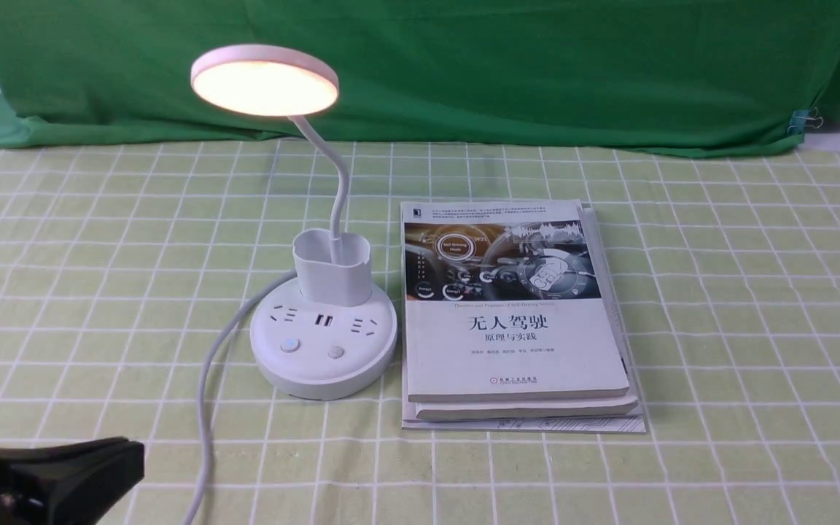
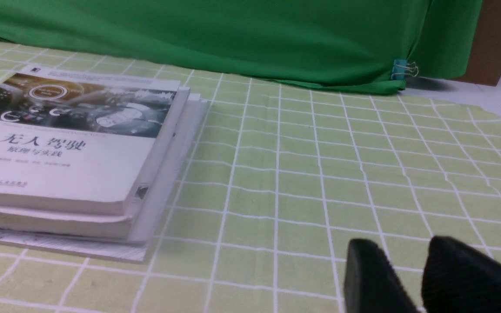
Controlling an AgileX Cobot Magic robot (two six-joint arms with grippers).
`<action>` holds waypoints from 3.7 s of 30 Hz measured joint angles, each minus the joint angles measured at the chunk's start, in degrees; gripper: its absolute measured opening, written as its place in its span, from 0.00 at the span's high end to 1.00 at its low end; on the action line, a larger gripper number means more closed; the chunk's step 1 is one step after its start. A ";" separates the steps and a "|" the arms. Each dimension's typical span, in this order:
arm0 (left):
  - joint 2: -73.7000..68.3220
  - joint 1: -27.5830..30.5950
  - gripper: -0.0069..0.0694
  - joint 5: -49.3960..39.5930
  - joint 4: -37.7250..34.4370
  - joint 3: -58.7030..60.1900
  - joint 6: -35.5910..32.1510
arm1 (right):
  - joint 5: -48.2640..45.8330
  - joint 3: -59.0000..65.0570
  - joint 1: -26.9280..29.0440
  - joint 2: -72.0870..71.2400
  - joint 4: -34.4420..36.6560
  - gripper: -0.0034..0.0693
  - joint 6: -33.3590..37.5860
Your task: Turn on the table lamp on the green coffee tablecloth with your hand.
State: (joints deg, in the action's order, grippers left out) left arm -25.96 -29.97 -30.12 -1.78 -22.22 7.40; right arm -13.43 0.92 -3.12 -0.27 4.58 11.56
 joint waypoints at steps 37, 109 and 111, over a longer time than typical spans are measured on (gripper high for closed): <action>3.92 1.17 0.88 1.01 3.38 2.90 0.33 | 0.00 0.00 0.00 0.00 0.00 0.62 -0.01; 26.06 18.98 0.88 17.23 1.17 22.63 -1.79 | -0.03 0.00 0.00 0.00 0.00 0.62 -0.01; 26.06 18.98 0.88 17.23 1.17 22.63 -1.79 | -0.03 0.00 0.00 0.00 0.00 0.62 -0.01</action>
State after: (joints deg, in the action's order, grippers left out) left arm 0.10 -10.99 -12.89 -0.62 0.41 5.61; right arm -13.45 0.92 -3.12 -0.27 4.58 11.55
